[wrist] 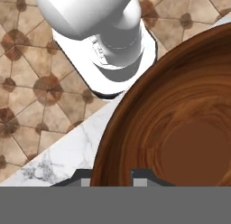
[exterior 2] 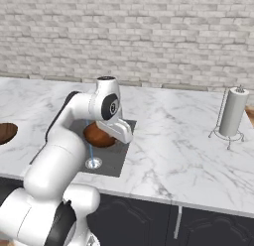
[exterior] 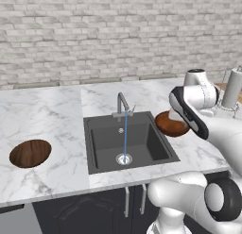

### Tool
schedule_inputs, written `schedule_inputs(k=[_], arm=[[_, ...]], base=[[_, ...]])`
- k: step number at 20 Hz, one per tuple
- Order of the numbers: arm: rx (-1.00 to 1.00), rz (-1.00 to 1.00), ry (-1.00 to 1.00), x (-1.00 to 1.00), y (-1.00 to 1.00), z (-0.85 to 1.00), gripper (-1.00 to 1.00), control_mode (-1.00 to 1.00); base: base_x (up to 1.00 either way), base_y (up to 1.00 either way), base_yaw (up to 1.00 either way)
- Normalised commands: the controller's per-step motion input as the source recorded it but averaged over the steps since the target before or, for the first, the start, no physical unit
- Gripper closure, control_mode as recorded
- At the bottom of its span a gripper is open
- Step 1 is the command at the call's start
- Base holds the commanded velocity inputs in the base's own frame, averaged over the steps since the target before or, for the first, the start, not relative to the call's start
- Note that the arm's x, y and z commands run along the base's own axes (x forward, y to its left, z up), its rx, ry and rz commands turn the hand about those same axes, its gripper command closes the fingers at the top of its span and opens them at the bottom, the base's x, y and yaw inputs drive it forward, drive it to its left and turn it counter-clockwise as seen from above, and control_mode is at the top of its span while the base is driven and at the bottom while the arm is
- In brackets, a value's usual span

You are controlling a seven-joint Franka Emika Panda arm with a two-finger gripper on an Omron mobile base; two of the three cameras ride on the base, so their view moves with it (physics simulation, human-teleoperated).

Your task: Rinse each bowl for a few seconds and place them down in the sink or on the counter.

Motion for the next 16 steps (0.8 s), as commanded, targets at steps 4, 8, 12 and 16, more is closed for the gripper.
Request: schedule_inputs(k=[4,8,12,16], arm=[[0.05,0.03,0.0,0.34,0.18,-0.1,1.0,-1.0],[0.05,0.02,0.0,0.29,0.21,-0.13,1.0,-1.0],[0.04,0.01,0.0,0.23,0.24,-0.18,1.0,-1.0],[0.03,0.01,0.0,0.22,0.24,-0.15,1.0,-1.0]], base=[[0.0,0.0,0.0],[0.0,0.0,0.0],[0.0,0.0,0.0],[0.0,0.0,0.0]])
